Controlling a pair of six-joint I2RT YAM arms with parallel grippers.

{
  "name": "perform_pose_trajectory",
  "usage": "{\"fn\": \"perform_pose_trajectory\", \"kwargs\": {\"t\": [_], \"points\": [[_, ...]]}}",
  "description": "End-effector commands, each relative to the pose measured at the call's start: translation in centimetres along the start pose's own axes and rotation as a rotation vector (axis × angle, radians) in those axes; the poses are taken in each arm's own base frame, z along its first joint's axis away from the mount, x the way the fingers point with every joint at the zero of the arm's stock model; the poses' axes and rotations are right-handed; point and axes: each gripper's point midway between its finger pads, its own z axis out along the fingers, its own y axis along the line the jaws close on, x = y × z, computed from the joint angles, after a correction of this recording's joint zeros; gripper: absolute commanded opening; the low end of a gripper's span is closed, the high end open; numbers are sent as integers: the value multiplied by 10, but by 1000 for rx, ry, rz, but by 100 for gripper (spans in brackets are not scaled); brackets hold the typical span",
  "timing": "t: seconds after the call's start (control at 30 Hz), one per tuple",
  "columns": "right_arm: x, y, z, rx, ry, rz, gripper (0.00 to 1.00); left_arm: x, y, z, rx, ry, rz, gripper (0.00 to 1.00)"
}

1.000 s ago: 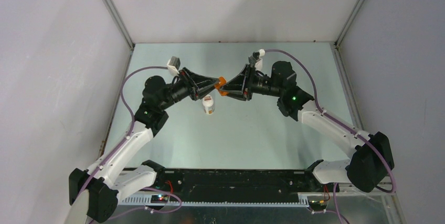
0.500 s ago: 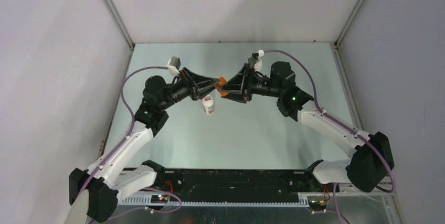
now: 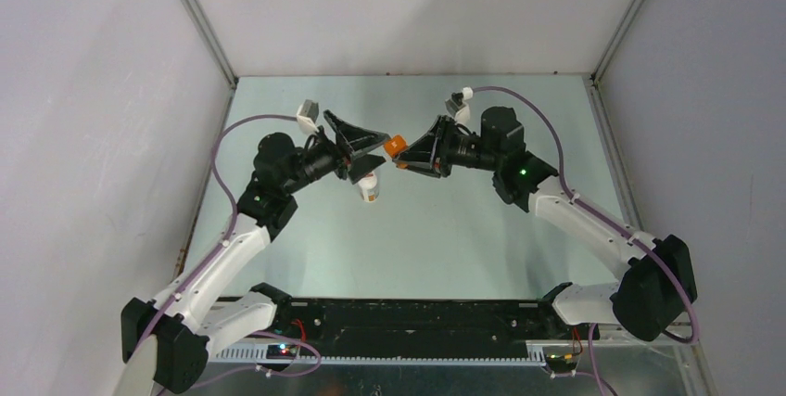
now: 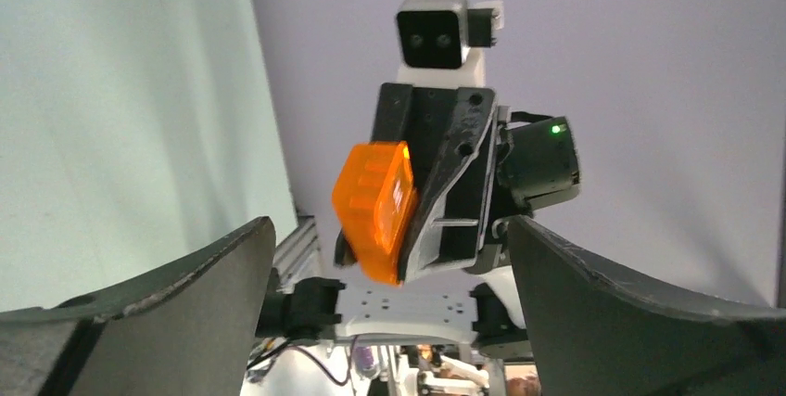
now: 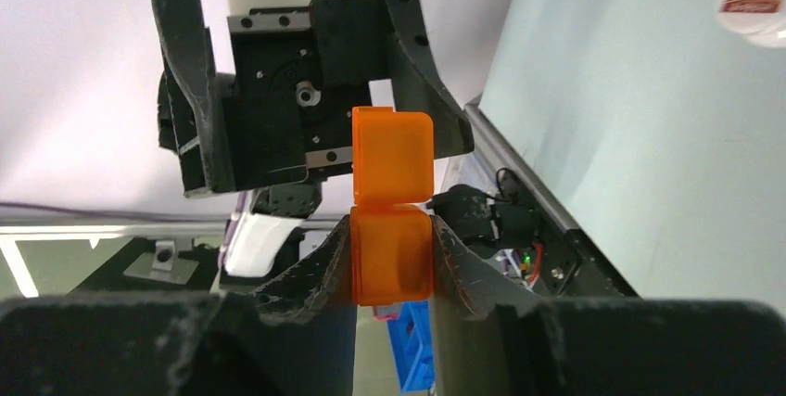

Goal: Sort the pills into containers

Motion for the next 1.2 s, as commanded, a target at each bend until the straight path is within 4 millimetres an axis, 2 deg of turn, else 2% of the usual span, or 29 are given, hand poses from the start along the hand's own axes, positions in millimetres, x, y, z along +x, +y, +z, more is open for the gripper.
{"fn": "perform_pose_trajectory", "kwargs": {"t": [0.0,0.07,0.13,0.2,0.3,0.33,0.37,0.4,0.43,0.47,0.6,0.7,0.77,0.83,0.87,0.97,1.07,1.17], "points": [[-29,-9,-20,60,-125,-74,26,-10,10,-7,-76,-55,145,99],[-36,-31,-25,107,-155,-67,27,-15,37,-15,-186,-73,167,99],[-51,-62,-34,177,-202,-51,27,-20,63,-24,-282,-103,180,99],[-58,-95,-39,255,-216,-38,27,-25,84,-36,-352,-127,189,99],[-62,-140,-44,358,-213,-43,29,-32,103,-58,-455,-163,255,99],[-64,-157,-44,391,-202,-40,31,-39,103,-63,-484,-197,278,99],[-61,-166,-43,402,-184,-37,32,-37,110,-72,-538,-188,303,100],[-60,-183,-40,425,-161,-31,35,-41,104,-76,-550,-207,331,99],[-57,-190,-37,425,-137,-24,36,-38,109,-82,-588,-180,362,99],[-55,-207,-33,443,-113,-7,37,-39,100,-84,-581,-182,391,99],[-46,-248,-20,467,-53,59,37,-38,92,-101,-620,-172,468,99],[-42,-267,-14,471,-33,104,37,-37,88,-107,-623,-183,499,99],[-41,-271,-10,463,-30,127,39,-37,88,-111,-629,-191,503,99],[-39,-280,-10,491,-27,143,43,-36,87,-112,-632,-187,502,99],[-40,-284,-10,506,-30,138,49,-35,89,-113,-640,-181,499,99],[-37,-300,-19,575,-25,131,62,-34,89,-115,-655,-165,503,99],[-40,-311,-32,666,-42,97,67,-33,88,-120,-675,-154,528,99],[-36,-313,-49,749,-30,82,70,-38,84,-129,-707,-182,556,99]]}}
